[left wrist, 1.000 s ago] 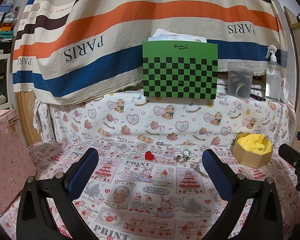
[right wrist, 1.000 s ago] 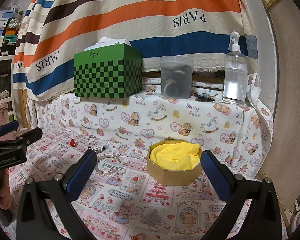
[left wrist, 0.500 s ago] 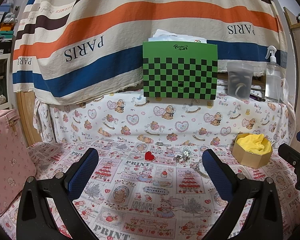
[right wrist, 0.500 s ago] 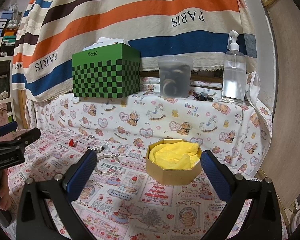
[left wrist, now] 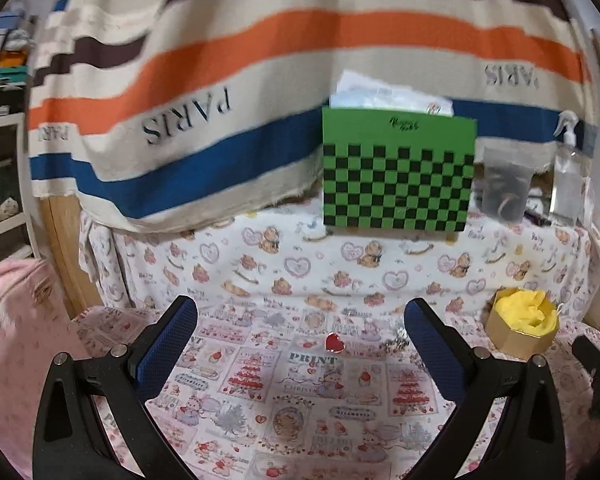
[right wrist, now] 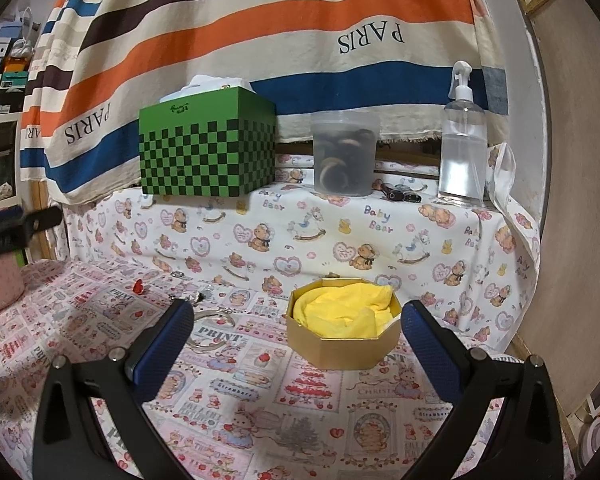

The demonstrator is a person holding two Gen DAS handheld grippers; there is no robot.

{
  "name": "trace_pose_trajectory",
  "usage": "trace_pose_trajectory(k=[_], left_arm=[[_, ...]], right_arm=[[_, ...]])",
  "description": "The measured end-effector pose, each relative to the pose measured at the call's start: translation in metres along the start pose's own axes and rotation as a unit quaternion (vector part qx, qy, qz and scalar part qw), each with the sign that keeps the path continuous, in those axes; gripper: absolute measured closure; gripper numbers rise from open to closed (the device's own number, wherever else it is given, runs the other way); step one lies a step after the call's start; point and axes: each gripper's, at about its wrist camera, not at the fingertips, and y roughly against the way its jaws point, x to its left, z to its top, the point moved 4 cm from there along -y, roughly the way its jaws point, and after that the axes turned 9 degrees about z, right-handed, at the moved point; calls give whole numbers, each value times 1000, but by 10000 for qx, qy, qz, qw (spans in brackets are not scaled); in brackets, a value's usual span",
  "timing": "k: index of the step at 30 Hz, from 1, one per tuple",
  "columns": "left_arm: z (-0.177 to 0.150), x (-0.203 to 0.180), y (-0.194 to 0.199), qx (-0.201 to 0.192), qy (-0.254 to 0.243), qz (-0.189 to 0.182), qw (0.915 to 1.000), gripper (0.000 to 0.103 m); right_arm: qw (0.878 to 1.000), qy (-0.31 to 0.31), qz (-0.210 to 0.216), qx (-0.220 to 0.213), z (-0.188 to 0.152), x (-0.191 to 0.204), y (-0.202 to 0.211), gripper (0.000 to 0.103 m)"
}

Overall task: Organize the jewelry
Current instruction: 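Lower the left tool onto the red heart pendant and close it, then lift the red heart with the left tool while the right tool grasps a small silver ring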

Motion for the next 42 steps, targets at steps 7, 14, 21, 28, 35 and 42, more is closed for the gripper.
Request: trace_pose_trajectory(k=[7, 14, 21, 28, 35, 42], left_arm=[[0, -19, -56, 1320, -146, -151, 9910, 8], [-36, -56, -120, 2268, -555, -395, 9716, 40], [-49, -68, -146, 2468, -690, -331, 9660, 42], [-63, -67, -165, 2927, -577, -447, 9534, 57], [-61, -65, -166, 2756, -332, -557, 9591, 75], [-47, -26, -159, 2610, 56, -635, 9632, 82]], right_arm=[[9946, -462, -697, -622, 8, -27, 19, 0], [9949, -649, -717, -285, 6, -42, 7, 0], [9939, -963, -532, 97, -1, -51, -4, 0], [9935, -949, -600, 197, -1, -55, -8, 0], [9948, -793, -611, 200, -1, -51, -9, 0], [9964, -541, -629, 145, 3, -43, -5, 0]])
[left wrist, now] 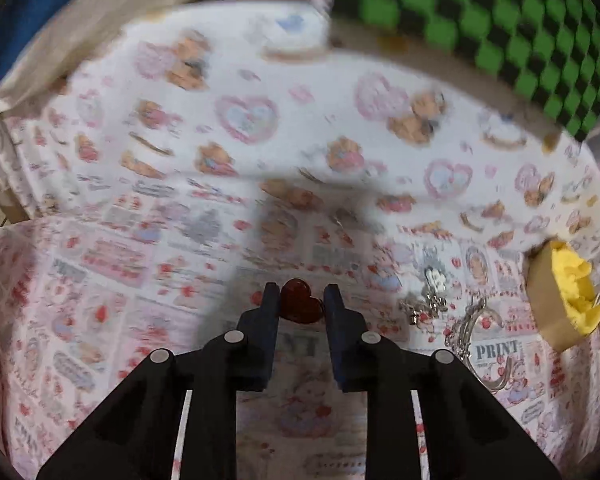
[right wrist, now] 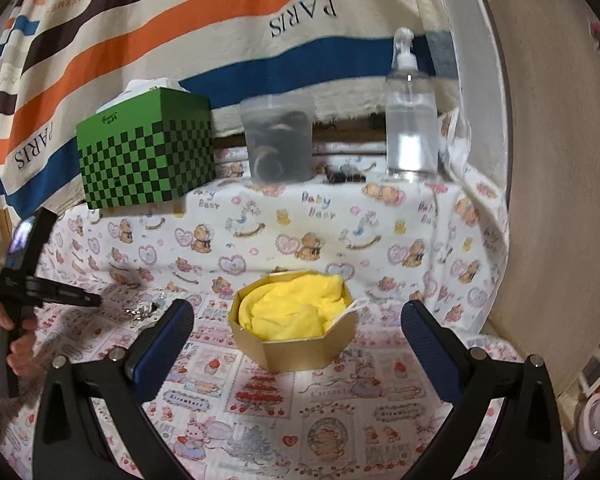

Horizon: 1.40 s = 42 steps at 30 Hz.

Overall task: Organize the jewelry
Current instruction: 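Lift the red heart with the left tool while the right tool grasps a small silver ring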

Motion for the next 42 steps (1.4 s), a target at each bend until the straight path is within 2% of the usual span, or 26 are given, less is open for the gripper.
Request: trace_pose_trajectory(k=[3, 7, 11, 13, 16, 19, 24, 26, 29, 35, 39, 42], left_arm=[[10, 23, 27, -338, 303, -55, 9990, 82], [21, 49, 54, -845, 558, 214, 9946, 82], [27, 74, 60, -936, 854, 312, 9915, 82], [26, 83, 56, -1015, 1011, 371, 9890, 82], [21, 82, 42, -862, 1034, 400, 9901, 82], [19, 89, 36, -784, 1180, 388, 9892, 82], [18, 100, 31, -800, 1253, 642, 9868, 82], [17, 106, 30, -825, 1309, 794, 9848, 82], [17, 116, 27, -785, 1477, 825, 9824, 82], [18, 127, 23, -702, 1674, 844, 9798, 82], [20, 122, 28, -836, 1578, 927, 9796, 82], [20, 120, 33, -946, 1526, 1048, 9782, 82]], right_arm=[[10000, 47, 60, -20, 8, 4, 5, 0], [9978, 39, 335, 570, 32, 21, -4, 0], [9941, 124, 572, 910, 53, 60, -27, 0], [9893, 97, 720, 1263, 57, 88, -52, 1], [9756, -73, 1138, 1873, 51, 131, -96, 10], [9669, -90, 1238, 2231, 41, 164, -133, 26], [9601, 14, 1118, 2564, 24, 207, -187, 55], [9591, -28, 1039, 2633, 18, 219, -207, 61], [9547, -65, 1017, 2796, 8, 231, -232, 70], [9570, -111, 708, 2810, -4, 234, -263, 80], [9586, 53, 361, 2824, -7, 235, -274, 82], [9577, 11, 286, 2864, -10, 237, -281, 83]])
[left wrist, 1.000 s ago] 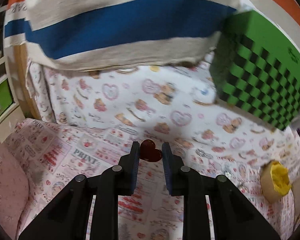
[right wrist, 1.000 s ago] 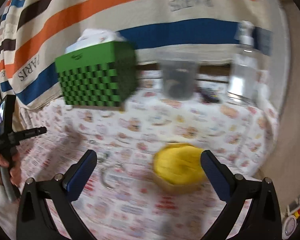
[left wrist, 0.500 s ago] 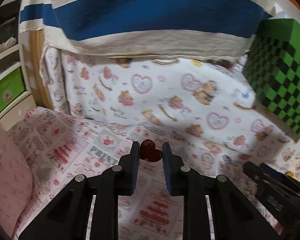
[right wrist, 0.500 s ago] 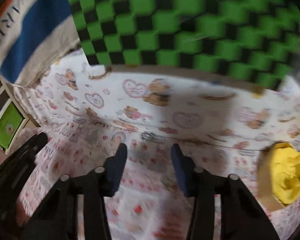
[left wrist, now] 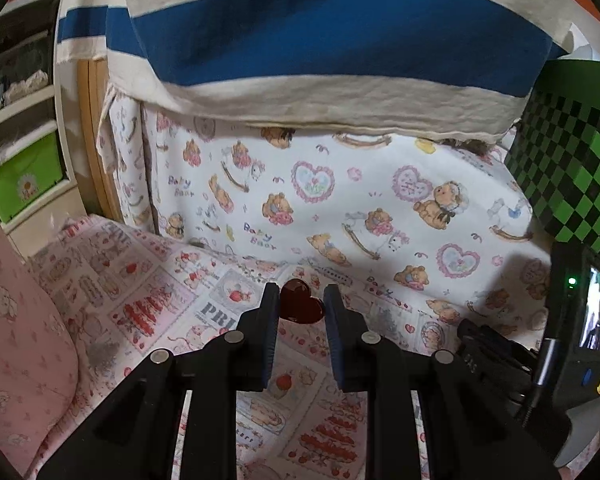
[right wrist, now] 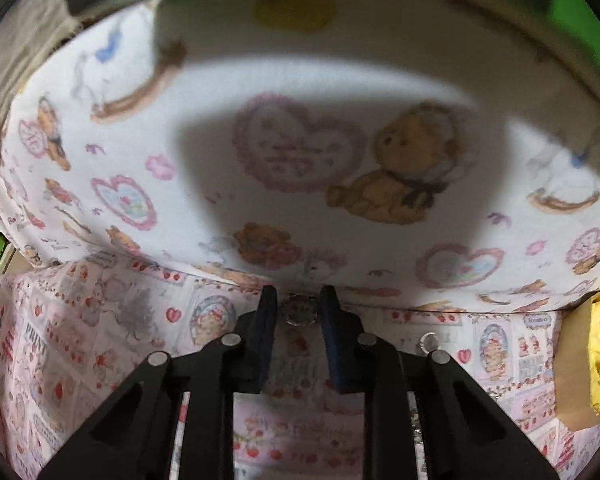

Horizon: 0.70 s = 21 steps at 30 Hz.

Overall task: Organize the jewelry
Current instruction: 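Lift the red heart with the left tool while the right tool grasps a small silver ring, then carry heart and ring over the yellow-lined box and open both tools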

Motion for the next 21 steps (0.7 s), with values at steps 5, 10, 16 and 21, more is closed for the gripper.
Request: trace_pose_trajectory(k=[5, 10, 16, 21], left_arm=[[1, -2, 4, -79, -67, 21, 9999, 82], [3, -3, 12, -209, -120, 30, 9997, 82], [3, -16, 33, -524, -393, 8, 9979, 82], [4, -30, 61, -1051, -665, -97, 9922, 82]], right_arm=[[9999, 130, -76, 1, 2, 5, -2, 85], [9995, -23, 320, 50, -8, 0, 18, 85], [9962, 318, 789, -199, -29, -21, 75, 85], [9907, 557, 1121, -527, -53, -48, 122, 85]])
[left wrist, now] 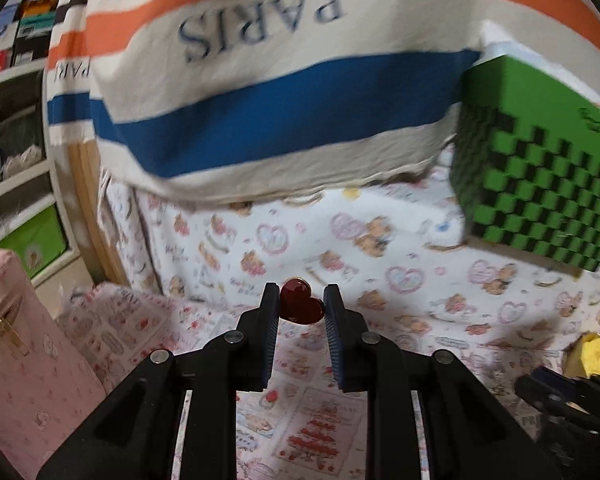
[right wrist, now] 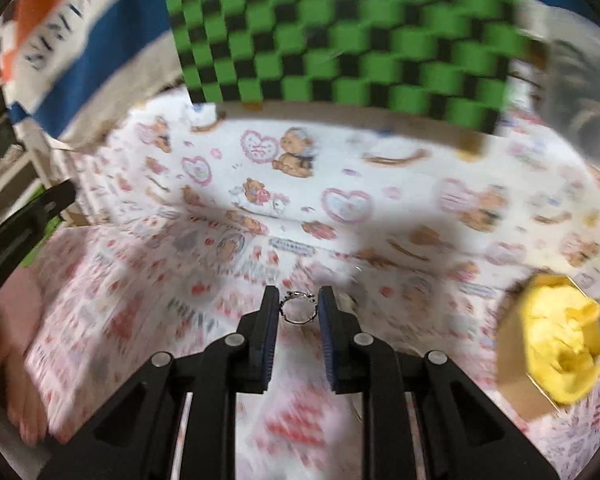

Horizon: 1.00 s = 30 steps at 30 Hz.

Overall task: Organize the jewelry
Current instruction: 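Carry heart and ring over the yellow-lined box and open both tools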

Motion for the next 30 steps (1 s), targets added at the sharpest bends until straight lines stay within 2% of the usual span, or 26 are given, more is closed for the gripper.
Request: trace_pose_trajectory(k=[3, 9, 10, 12, 16, 19, 21, 24, 26, 28, 30], left_arm=[[4, -8, 16, -181, -4, -216, 9996, 82], [5, -34, 56, -633, -261, -390, 9969, 82], [4, -38, 63, -700, -330, -338, 9964, 82], [0, -49, 72, -778, -561, 2, 9954, 82], [-11, -69, 80, -651, -755, -406, 9942, 82], [-18, -82, 81, -613, -879, -629, 9922, 82], [-25, -91, 84, -683, -1001, -688, 9903, 82], [-33, -101, 89, -825, -1132, -725, 9875, 82], [-37, -106, 87, -693, -1155, -830, 9874, 82], [-39, -112, 81, -378, -1263, -823, 9879, 82], [-38, -115, 84, -332, -1231, -1003, 9867, 82]], right_arm=[[9995, 41, 150, -272, -13, -10, 34, 85], [9946, 275, -18, -1002, -31, -35, 103, 85], [9935, 293, -16, -1096, -30, -39, 108, 85], [9903, 281, 12, -1359, -31, -52, 124, 85], [9809, 33, -239, -1932, -32, -89, 153, 85], [9824, -273, -144, -1840, -32, -118, 156, 85], [9805, -360, -310, -1905, -35, -134, 158, 85], [9806, -628, -117, -1855, -40, -150, 158, 85], [9805, -761, 1, -1815, -42, -158, 156, 85], [9807, -886, 194, -1732, -43, -165, 152, 85], [9803, -1039, 312, -1652, -45, -172, 148, 85]])
